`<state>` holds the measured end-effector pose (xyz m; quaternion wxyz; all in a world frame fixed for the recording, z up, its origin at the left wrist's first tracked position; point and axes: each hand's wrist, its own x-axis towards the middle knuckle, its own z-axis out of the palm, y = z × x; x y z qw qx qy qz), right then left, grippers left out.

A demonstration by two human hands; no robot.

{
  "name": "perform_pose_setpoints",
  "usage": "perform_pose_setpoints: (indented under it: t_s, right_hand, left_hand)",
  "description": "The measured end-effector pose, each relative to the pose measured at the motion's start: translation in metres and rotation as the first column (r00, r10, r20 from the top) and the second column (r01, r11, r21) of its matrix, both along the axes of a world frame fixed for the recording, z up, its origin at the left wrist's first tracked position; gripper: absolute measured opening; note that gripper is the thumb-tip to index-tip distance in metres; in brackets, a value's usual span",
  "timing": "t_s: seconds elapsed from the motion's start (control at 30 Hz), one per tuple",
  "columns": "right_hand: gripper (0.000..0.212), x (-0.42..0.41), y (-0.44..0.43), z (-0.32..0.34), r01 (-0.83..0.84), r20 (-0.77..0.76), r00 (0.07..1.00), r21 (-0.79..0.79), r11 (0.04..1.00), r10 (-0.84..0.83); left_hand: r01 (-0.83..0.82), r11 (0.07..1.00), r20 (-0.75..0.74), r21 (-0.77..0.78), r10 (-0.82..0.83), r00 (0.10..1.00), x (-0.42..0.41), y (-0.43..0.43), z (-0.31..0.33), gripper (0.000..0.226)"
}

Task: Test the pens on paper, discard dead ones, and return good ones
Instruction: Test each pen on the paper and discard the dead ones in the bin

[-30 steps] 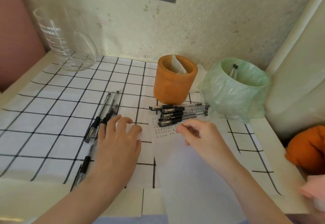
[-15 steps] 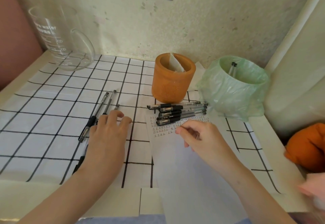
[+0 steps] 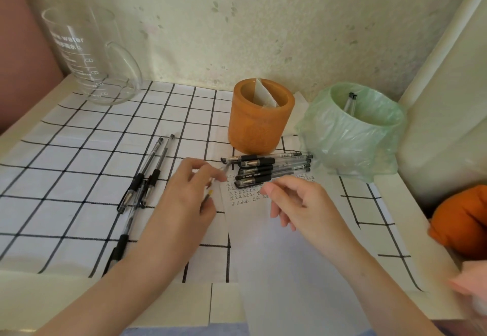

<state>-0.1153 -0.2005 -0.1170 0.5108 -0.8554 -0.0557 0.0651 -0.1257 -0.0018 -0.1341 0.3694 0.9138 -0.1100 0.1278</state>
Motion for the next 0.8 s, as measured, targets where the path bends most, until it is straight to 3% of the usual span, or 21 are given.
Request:
perform_pose_setpoints:
  t_s: [0.17, 0.3, 0.37, 0.43, 0.5, 0.63, 0.8]
  right_hand:
    - [0.035, 0.001, 0.006, 0.001, -0.021, -0.116, 0.992, 0.283, 0.959, 0.056]
    - [0.033, 0.004, 0.009, 0.000, 0.054, -0.105, 0.994, 0.393, 0.918, -0.013]
    - [0.028, 0.009, 0.005, 0.005, 0.187, -0.211, 0.974, 0.572, 0.799, -0.076]
    - [0.027, 0.014, -0.003, 0.011, 0.282, -0.310, 0.948, 0.735, 0.617, -0.065]
    - [0.030, 0.017, -0.011, 0.016, 0.339, -0.363, 0.931, 0.802, 0.492, -0.050]
    - [0.052, 0.021, -0.022, 0.024, 0.389, -0.423, 0.906, 0.820, 0.420, -0.014]
    - [0.043, 0.024, -0.029, 0.019, 0.399, -0.419, 0.908, 0.840, 0.368, -0.026]
  left_hand:
    - [0.202, 0.911, -0.032, -0.360, -0.229, 0.973, -0.013, -0.023, 0.017, 0.030]
    - [0.215, 0.875, -0.067, -0.434, -0.269, 0.961, -0.016, -0.031, 0.018, 0.019]
    - [0.222, 0.913, -0.085, -0.342, -0.265, 0.961, -0.015, -0.030, 0.012, 0.012]
    - [0.256, 0.957, -0.094, -0.134, -0.269, 0.958, -0.015, -0.025, 0.001, 0.013]
    - [0.316, 0.944, -0.076, 0.098, -0.309, 0.948, -0.015, -0.021, -0.010, 0.021]
    - [0.394, 0.861, -0.115, 0.321, -0.377, 0.919, -0.018, -0.020, -0.020, 0.041]
    - [0.386, 0.849, -0.109, 0.361, -0.373, 0.921, -0.018, -0.020, -0.020, 0.046]
